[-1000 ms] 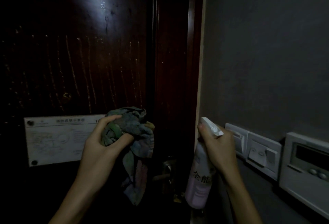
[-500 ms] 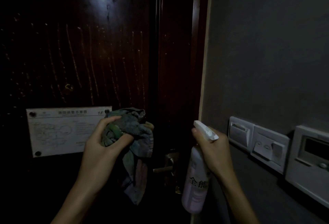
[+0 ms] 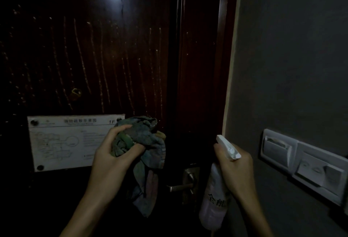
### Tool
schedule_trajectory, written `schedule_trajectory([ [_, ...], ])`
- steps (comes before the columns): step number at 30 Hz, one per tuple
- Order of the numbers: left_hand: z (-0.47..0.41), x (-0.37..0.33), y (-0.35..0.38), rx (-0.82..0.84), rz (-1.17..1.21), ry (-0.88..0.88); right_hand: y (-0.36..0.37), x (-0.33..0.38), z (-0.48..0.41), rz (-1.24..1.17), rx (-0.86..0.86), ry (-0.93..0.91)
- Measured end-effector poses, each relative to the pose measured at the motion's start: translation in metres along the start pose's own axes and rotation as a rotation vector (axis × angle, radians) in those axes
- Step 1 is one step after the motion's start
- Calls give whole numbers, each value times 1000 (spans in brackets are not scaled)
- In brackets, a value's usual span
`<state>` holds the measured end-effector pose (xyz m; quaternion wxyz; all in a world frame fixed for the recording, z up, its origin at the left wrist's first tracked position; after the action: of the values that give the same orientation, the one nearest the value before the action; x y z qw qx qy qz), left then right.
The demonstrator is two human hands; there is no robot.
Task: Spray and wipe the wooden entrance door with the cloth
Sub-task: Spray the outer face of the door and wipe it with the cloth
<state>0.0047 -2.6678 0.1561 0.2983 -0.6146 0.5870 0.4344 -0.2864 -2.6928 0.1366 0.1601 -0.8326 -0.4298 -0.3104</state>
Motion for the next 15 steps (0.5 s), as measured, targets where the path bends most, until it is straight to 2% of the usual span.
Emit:
schedule_trajectory([
  [2, -6, 3, 0, 3, 0, -2, 2, -3, 0, -2, 10, 16],
  [5, -11, 9, 3, 3, 2, -2, 2, -12, 4, 10, 134, 86],
  [11, -1, 19, 12, -21, 43, -37, -10, -8, 37, 46, 44, 44],
  [13, 8, 22, 14, -45, 66, -45, -15, 3, 55, 80, -53, -20],
  [15, 20, 24, 17, -55, 77, -50, -10, 4, 70, 57, 27, 27],
])
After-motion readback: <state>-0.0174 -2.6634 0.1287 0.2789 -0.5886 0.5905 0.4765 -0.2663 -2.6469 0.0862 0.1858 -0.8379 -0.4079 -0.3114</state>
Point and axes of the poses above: each hand's wrist, its own z-axis away from the middle knuckle, its own y-axis out of the palm, x = y × z, the point moved 7 cm from there along -z, towards the middle knuckle, and after that the axes turned 4 degrees about -y, right-handed, at the moved point
